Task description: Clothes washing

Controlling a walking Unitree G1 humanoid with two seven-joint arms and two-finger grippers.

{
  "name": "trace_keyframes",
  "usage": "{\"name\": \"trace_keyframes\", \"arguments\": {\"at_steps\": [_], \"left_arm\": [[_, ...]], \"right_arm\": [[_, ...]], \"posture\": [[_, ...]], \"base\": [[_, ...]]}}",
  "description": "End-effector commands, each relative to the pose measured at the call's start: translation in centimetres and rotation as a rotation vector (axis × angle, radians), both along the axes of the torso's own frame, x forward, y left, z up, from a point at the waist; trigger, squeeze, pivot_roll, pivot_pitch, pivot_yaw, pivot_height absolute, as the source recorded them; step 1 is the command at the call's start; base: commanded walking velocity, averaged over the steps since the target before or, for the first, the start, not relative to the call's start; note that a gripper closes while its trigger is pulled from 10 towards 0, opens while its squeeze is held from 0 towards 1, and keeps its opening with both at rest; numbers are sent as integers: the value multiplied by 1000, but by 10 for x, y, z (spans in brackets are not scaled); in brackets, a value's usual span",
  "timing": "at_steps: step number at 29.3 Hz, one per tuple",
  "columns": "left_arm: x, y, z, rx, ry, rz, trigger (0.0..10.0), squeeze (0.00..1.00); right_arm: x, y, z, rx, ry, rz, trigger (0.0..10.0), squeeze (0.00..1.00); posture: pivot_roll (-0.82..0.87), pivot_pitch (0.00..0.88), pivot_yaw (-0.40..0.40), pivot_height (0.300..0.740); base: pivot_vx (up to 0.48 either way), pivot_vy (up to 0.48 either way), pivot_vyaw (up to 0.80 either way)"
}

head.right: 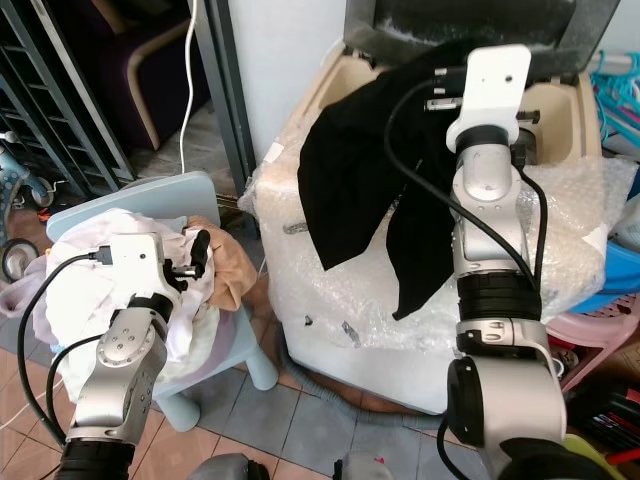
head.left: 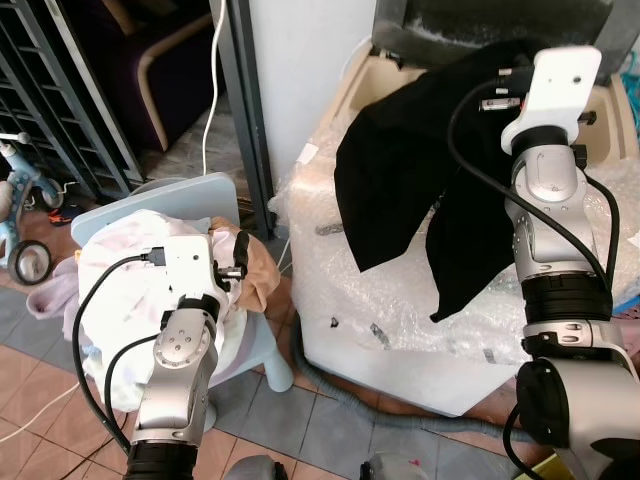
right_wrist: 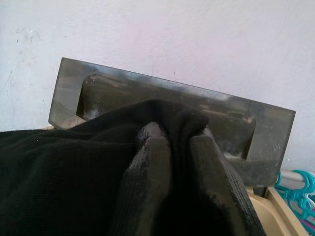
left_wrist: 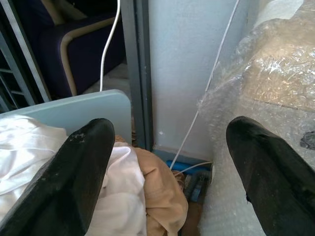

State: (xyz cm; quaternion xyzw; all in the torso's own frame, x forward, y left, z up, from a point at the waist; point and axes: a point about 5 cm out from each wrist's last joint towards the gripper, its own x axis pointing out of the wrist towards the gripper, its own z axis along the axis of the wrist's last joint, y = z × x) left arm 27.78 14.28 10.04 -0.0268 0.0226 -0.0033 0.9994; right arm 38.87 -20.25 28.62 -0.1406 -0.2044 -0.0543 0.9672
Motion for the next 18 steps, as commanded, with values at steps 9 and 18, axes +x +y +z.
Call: {"name": "trace_keyframes", "arguments": {"at_steps": [9,18], "left_arm": [[-5,-3,-2,7,12,14,10000,0],[-4,-2,4,17,-6,37,10000,0]], "right_arm": [[4,16,90,-131,-279,99,10000,0],[29,50,12,-193,98,252,10000,1000]], "posture": [[-9,37,28,740],[13,73,16,740]], "base": [[0,0,-583],[0,0,-206]]}}
